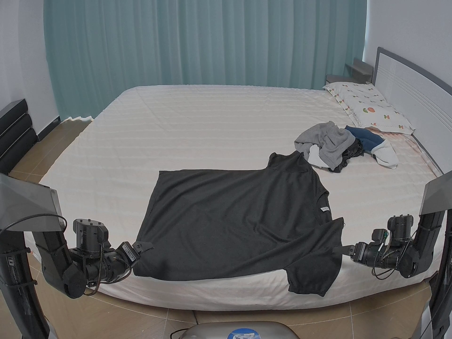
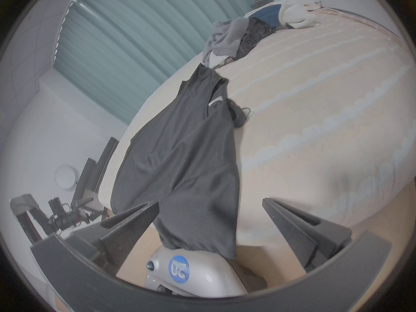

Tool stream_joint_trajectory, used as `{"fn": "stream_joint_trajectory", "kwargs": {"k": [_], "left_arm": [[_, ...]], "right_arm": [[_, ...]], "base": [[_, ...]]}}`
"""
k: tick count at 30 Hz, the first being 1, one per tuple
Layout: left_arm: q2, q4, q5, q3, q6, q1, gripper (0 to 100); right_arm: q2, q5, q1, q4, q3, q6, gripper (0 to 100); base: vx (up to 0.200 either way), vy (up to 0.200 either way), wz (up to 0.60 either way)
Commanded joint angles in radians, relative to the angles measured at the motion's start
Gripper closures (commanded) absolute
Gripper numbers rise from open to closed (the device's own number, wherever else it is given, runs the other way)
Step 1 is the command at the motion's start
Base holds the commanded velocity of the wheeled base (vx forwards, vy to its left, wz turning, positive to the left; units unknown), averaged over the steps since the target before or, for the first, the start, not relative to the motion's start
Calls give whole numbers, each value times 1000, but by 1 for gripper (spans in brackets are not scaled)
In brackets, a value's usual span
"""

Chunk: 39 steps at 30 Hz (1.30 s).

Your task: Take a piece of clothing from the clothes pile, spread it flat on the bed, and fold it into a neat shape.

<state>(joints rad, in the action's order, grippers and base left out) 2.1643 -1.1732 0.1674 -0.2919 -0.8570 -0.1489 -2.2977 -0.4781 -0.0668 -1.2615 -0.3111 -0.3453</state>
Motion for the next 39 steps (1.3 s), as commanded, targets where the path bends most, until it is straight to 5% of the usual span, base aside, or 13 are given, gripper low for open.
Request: {"fn": "stream_joint_trajectory", "kwargs": {"k": [1,23,24,33,39], "left_arm": [[2,0,0,0,0,0,0],[3,0,0,-3,1,5,0],[3,0,0,-3,1,5,0],[2,7,0,4,18,22,0],[11,3,4,54,150,57,0]], "right_arm": [[-32,-10,21,-29,46,11,0],[-105,70,119,-35,-54,6,0],[-105,73,119,-35,-52,6,100],[-83,73,64,-47,-16,11,100],[-63,65,44,-53,4,9,100]], "base": [[0,0,0],[0,0,0],[0,0,0],[0,0,0],[0,0,0]]}}
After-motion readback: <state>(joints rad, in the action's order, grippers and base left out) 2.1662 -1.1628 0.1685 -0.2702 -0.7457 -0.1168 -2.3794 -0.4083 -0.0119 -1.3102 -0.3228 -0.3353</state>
